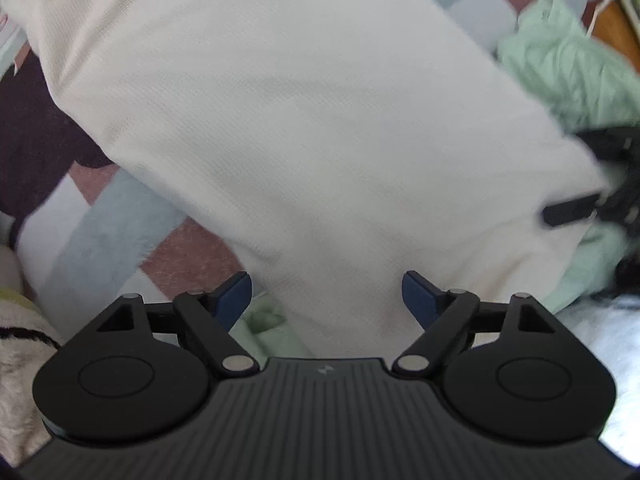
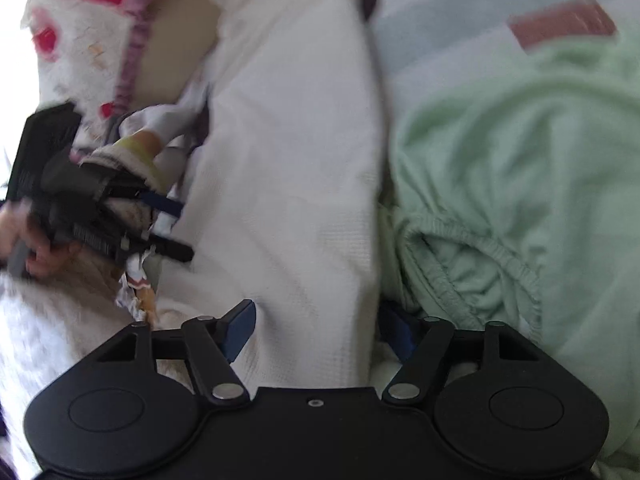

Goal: Fold clothes

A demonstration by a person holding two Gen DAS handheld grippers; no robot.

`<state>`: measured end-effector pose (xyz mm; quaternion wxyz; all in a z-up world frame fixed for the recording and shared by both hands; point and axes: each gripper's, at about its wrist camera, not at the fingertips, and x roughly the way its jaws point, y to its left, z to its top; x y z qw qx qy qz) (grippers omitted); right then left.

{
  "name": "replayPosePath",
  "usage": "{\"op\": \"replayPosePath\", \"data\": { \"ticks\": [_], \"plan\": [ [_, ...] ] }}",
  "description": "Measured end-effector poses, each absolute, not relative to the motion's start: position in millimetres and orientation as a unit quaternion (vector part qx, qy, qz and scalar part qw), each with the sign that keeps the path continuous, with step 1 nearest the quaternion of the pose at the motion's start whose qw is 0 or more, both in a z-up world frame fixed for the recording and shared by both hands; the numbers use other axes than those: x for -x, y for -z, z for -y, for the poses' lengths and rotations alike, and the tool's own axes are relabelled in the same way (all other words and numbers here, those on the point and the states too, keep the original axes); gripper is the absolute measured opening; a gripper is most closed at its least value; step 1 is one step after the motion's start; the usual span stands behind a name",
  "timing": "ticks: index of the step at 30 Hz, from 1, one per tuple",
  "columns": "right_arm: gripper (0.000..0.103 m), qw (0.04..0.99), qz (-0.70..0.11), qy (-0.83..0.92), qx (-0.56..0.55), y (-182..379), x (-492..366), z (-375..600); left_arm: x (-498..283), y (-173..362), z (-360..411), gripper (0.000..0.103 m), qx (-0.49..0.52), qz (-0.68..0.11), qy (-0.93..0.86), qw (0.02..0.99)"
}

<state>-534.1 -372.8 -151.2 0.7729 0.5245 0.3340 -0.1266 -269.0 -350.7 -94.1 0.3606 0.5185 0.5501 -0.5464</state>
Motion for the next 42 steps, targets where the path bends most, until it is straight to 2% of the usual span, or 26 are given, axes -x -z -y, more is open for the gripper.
{"op": "replayPosePath", "data": {
  "ticks": [1,2,3,5,8,12,13,14,15,16,19,21,26,29,31,33,35,37,39,40,42],
  "plan": [
    [0.023,0.790,-0.337,0.126,-0.496,143,532,369,274,91,346,0.051,-0.529,-0.533,0.559,0.353],
    [0.015,0.804,-0.340,0.124,-0.472,133,532,365,282,87,341,0.020,-0.546,-0.507,0.572,0.344],
    [0.012,0.816,-0.342,0.119,-0.450,121,532,361,289,86,334,0.013,-0.567,-0.483,0.578,0.334],
    [0.010,0.834,-0.347,0.086,-0.421,96,533,352,297,83,319,0.010,-0.583,-0.477,0.582,0.306],
    [0.009,0.831,-0.413,0.075,-0.365,79,530,339,305,87,304,0.008,-0.608,-0.474,0.572,0.278],
    [0.014,0.789,-0.508,0.150,-0.310,100,514,334,303,87,306,0.011,-0.610,-0.490,0.562,0.269],
    [0.020,0.787,-0.516,0.162,-0.296,95,509,331,304,83,305,0.016,-0.614,-0.483,0.564,0.266],
    [0.037,0.788,-0.527,0.178,-0.263,86,503,325,304,76,305,0.031,-0.611,-0.476,0.572,0.269],
    [0.046,0.796,-0.529,0.194,-0.222,74,500,318,304,67,305,0.040,-0.606,-0.467,0.582,0.275],
    [0.045,0.804,-0.526,0.209,-0.182,62,498,311,303,59,306,0.049,-0.601,-0.459,0.591,0.281],
    [0.042,0.869,-0.432,0.180,-0.159,31,496,311,292,32,313,0.050,-0.560,-0.456,0.615,0.317],
    [0.028,0.890,-0.387,0.119,-0.211,36,479,327,279,17,321,0.050,-0.525,-0.467,0.617,0.355],
    [0.029,0.874,-0.428,-0.004,-0.228,99,401,327,236,-4,346,0.051,-0.459,-0.500,0.567,0.466],
    [0.029,0.803,-0.474,-0.084,-0.352,141,377,330,198,8,348,0.054,-0.442,-0.520,0.534,0.500],
    [0.023,0.763,-0.465,-0.104,-0.438,158,381,341,186,21,352,0.054,-0.453,-0.523,0.516,0.505],
    [0.023,0.726,-0.437,-0.125,-0.517,172,391,357,182,30,358,0.054,-0.466,-0.519,0.499,0.514],
    [0.024,0.704,-0.394,-0.136,-0.576,177,408,374,192,29,368,0.054,-0.474,-0.482,0.514,0.528],
    [0.032,0.721,-0.337,-0.128,-0.591,163,433,392,208,21,380,0.054,-0.480,-0.431,0.536,0.544],
    [0.050,0.760,-0.272,-0.073,-0.586,141,467,424,230,15,399,0.061,-0.470,-0.384,0.563,0.560],
    [0.051,0.778,-0.243,-0.031,-0.578,131,488,443,242,13,409,0.069,-0.463,-0.362,0.576,0.568],
    [0.053,0.802,-0.214,0.103,-0.548,118,534,480,265,16,434,0.073,-0.455,-0.327,0.594,0.578]
  ]
}}
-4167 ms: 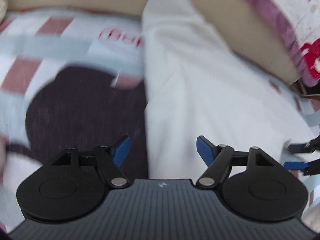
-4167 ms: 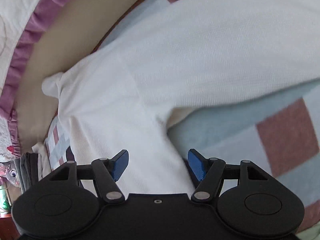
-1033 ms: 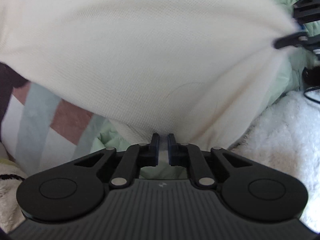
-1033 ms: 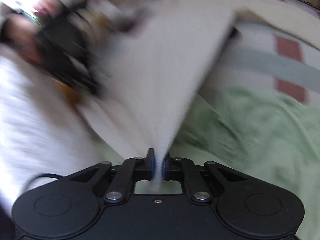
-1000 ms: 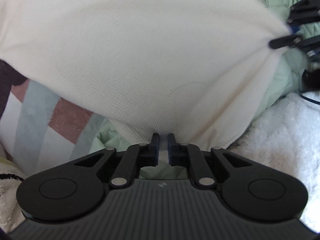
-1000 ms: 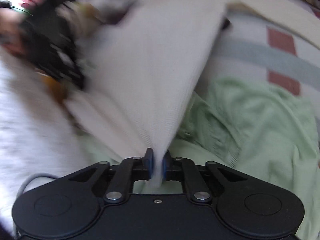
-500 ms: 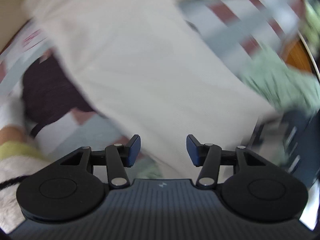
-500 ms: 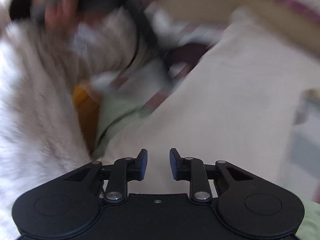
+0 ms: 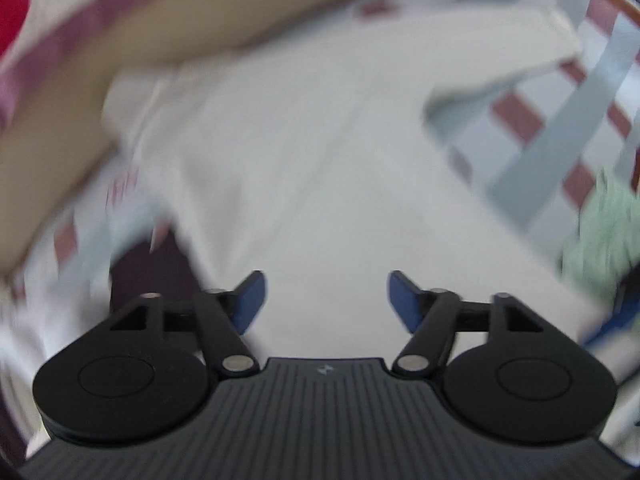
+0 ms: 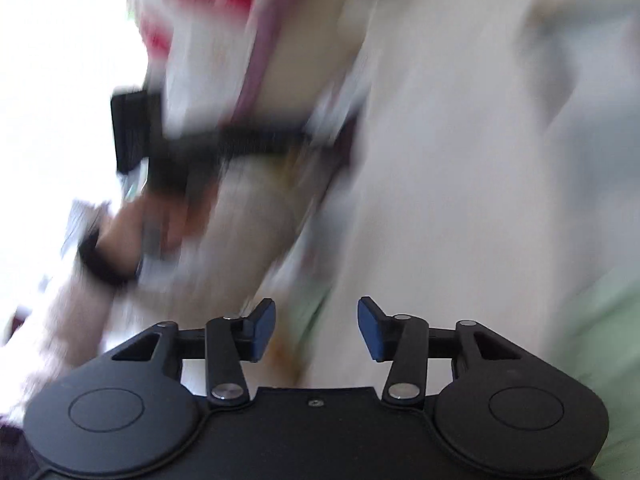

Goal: Fold clothes

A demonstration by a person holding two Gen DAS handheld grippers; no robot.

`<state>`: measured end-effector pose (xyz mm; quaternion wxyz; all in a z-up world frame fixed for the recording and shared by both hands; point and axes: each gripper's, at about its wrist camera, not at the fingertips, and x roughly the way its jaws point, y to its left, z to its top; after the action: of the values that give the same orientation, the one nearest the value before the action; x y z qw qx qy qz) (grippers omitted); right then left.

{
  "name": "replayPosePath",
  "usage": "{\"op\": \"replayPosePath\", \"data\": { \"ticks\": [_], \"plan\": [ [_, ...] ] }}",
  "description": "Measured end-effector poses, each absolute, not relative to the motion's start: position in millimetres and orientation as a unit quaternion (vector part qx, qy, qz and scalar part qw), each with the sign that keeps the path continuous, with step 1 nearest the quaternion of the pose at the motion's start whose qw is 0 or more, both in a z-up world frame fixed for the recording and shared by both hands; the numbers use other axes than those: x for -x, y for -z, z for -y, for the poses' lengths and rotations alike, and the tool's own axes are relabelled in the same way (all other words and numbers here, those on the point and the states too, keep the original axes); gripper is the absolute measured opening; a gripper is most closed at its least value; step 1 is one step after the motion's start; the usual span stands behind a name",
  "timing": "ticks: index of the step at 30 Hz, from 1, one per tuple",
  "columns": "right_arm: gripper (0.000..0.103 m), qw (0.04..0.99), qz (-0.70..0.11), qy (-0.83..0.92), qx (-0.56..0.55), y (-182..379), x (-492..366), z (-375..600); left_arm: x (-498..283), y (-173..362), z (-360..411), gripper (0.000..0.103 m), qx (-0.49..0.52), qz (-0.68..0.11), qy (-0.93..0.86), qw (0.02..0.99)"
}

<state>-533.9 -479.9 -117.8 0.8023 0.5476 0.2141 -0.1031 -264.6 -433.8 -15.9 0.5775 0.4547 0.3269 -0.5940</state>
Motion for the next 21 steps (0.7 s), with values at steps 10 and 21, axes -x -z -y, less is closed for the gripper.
{"op": "replayPosePath", "data": {
  "ticks": [10,21],
  "plan": [
    [0.053,0.685,-0.077,0.511,-0.514,150,704,618,313,104,551,0.073,-0.450,-0.306,0.615,0.571],
    [0.060,0.623,0.019,0.624,-0.472,194,691,643,293,104,559,0.070,-0.467,-0.261,0.662,0.525]
  ]
}}
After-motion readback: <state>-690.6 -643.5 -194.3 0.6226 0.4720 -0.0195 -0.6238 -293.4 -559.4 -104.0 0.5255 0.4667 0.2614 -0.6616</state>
